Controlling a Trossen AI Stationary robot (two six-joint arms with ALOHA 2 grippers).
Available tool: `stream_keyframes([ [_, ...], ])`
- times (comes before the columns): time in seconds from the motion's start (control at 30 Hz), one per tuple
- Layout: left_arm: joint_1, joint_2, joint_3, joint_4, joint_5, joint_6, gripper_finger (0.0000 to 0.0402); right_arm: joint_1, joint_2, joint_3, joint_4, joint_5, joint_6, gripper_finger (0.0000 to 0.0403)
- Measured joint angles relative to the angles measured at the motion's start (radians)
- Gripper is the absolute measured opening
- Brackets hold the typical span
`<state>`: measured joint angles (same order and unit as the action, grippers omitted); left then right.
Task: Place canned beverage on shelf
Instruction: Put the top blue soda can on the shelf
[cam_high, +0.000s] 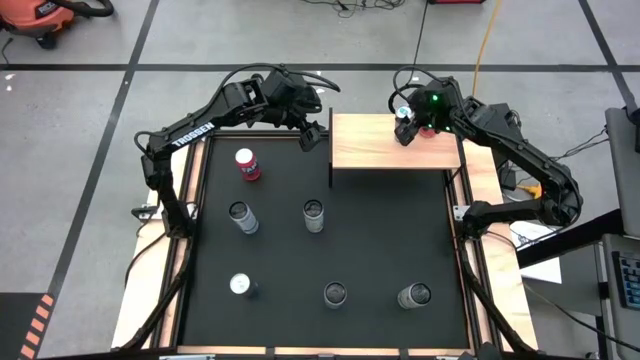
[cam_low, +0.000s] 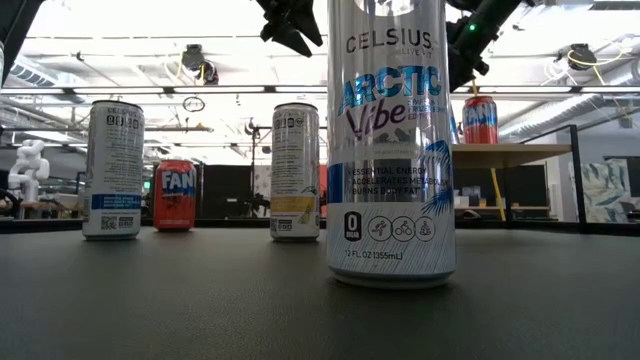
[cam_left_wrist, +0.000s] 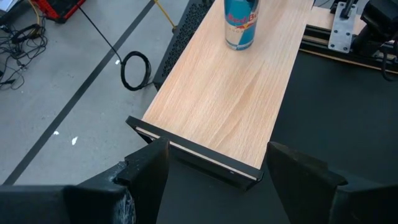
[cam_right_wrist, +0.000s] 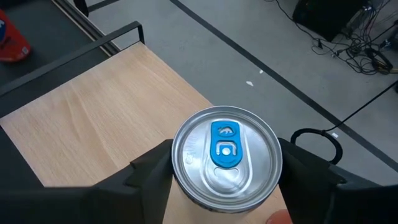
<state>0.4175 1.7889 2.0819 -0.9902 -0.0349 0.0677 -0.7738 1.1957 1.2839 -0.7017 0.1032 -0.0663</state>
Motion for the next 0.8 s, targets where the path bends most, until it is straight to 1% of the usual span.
stream_keyframes([
  [0.1,0.0,0.0,0.0,0.0,0.0,0.0,0.0267,0.0,0.0,0.0,0.0,0.0,-0.002,0.0251],
  [0.2,0.0,0.0,0.0,0.0,0.0,0.0,0.0267,0.0,0.0,0.001,0.004,0.003,-0.007,0.026],
  [0.27,0.0,0.0,0.0,0.0,0.0,0.0,0.0267,0.0,0.0,0.001,0.003,0.009,-0.01,0.0261],
  [0.4,0.0,0.0,0.0,0.0,0.0,0.0,0.0267,0.0,0.0,0.001,0.003,0.053,-0.027,0.0262],
  [0.63,0.0,0.0,0.0,0.0,0.0,0.0,0.0267,0.0,0.0,0.001,0.006,0.054,-0.044,0.0262],
  [0.8,0.0,0.0,0.0,0.0,0.0,0.0,0.0267,0.0,-0.003,0.001,0.063,0.053,-0.056,0.0263],
])
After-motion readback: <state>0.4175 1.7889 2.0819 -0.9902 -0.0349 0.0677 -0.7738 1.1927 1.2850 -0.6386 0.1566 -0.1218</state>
